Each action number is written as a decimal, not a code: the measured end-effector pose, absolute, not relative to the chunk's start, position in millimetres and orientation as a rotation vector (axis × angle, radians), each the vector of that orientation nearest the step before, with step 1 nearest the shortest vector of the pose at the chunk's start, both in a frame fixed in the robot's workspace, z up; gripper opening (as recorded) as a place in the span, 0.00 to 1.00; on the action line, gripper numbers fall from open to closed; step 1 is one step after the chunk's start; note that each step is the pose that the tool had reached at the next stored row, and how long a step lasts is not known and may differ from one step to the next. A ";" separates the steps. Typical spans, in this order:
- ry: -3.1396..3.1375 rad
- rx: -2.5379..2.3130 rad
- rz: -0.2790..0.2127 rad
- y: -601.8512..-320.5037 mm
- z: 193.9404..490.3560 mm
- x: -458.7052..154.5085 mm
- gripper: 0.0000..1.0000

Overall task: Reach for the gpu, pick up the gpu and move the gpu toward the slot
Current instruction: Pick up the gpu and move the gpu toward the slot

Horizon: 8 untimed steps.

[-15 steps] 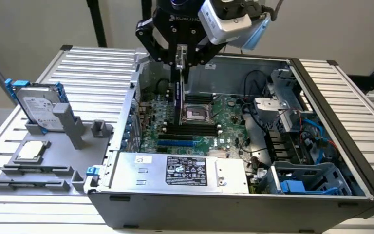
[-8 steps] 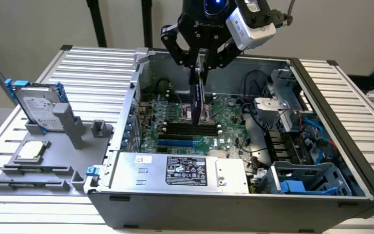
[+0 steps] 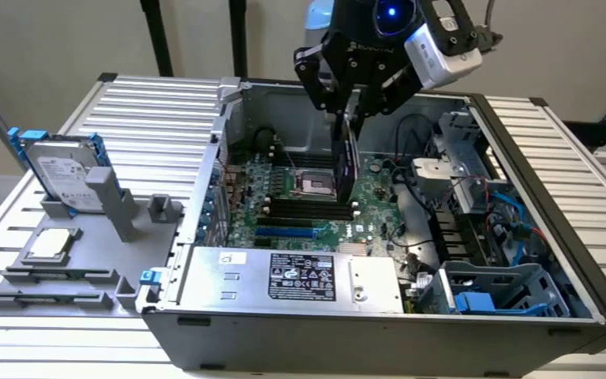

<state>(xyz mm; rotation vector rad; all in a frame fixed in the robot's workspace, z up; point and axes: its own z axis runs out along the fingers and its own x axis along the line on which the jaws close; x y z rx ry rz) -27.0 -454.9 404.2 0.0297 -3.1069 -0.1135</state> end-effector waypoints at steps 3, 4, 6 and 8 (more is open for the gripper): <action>-3.104 0.030 -0.113 -454.0 403.9 -22.0 0.26; -3.104 0.029 -0.113 -454.0 403.9 -22.1 0.26; -3.104 0.029 -0.113 -453.9 403.9 -22.0 0.26; -3.104 0.029 -0.113 -453.9 403.9 -22.0 0.26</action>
